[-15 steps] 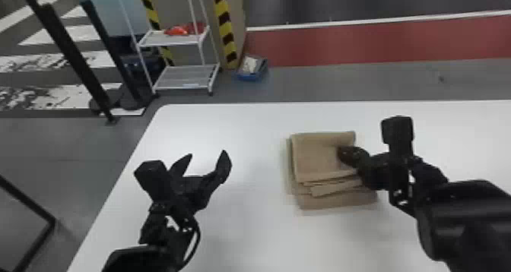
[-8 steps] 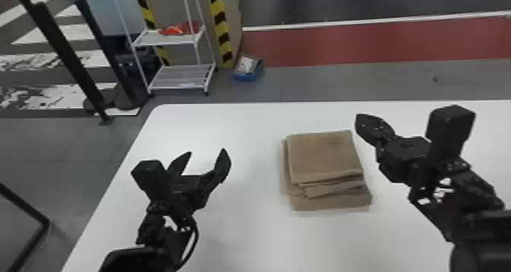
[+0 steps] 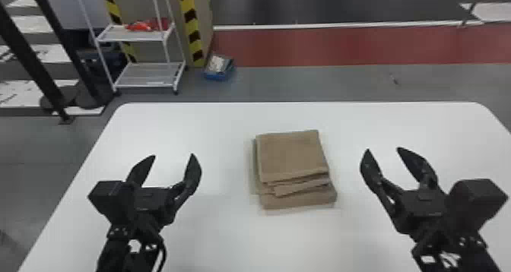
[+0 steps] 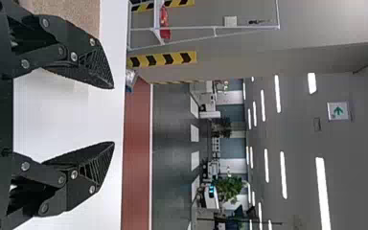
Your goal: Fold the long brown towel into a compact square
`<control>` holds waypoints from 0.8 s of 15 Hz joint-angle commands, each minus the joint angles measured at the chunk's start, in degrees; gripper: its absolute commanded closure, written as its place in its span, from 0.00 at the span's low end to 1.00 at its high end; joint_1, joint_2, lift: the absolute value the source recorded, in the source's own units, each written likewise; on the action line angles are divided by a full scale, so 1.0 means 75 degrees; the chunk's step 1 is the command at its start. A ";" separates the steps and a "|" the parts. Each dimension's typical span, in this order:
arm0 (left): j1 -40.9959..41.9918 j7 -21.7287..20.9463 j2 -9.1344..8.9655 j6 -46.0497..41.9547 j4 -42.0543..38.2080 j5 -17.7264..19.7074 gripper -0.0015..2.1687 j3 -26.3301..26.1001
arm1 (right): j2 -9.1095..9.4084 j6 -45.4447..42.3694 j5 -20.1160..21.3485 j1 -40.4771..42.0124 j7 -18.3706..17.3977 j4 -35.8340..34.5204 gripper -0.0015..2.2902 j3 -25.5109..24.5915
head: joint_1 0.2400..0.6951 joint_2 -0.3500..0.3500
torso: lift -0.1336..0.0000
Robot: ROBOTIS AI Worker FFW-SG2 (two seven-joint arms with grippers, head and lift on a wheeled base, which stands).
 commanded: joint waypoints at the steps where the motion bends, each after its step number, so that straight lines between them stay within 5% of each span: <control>1: 0.0423 0.0059 -0.0043 -0.0180 -0.0320 -0.0008 0.04 0.0008 | 0.0007 -0.0455 0.0088 0.0631 -0.0232 -0.0279 0.05 0.0176 | 1.00 0.59 | 0.09; 12: 0.1267 0.0247 -0.0043 -0.0579 -0.0930 -0.0078 0.04 0.0512 | 0.0007 -0.1369 0.0099 0.1416 -0.0466 -0.0408 0.06 0.0633 | 1.00 0.73 | 0.09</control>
